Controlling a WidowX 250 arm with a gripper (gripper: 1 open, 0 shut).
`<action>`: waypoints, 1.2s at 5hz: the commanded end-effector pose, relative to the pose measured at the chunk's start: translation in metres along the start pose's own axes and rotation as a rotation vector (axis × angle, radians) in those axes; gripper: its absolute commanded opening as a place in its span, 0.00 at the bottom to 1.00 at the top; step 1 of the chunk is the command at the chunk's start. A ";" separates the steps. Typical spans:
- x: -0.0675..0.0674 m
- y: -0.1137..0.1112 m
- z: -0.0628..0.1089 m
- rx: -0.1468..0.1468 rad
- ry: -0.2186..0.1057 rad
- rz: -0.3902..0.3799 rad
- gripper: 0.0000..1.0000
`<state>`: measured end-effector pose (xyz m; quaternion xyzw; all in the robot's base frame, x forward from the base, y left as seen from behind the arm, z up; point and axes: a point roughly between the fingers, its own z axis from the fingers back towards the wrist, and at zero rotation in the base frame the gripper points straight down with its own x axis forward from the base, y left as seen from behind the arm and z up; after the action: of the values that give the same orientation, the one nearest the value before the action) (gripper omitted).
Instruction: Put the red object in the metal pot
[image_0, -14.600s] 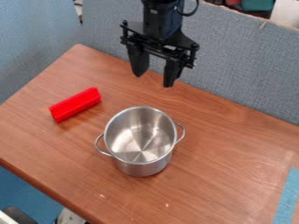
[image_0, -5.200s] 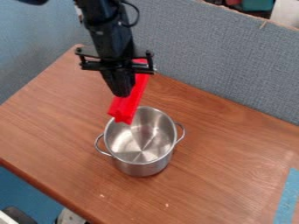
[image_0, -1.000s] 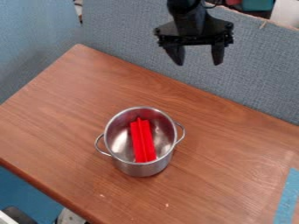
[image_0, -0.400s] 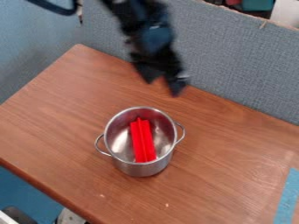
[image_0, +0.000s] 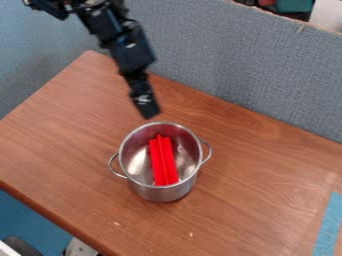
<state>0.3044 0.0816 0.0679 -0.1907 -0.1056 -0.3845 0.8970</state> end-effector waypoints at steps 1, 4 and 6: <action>0.034 0.002 0.017 0.101 -0.025 0.066 1.00; 0.086 -0.028 0.058 0.197 0.013 0.336 1.00; 0.024 -0.032 0.071 0.231 -0.012 0.548 1.00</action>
<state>0.2947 0.0740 0.1339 -0.1241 -0.0772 -0.1076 0.9834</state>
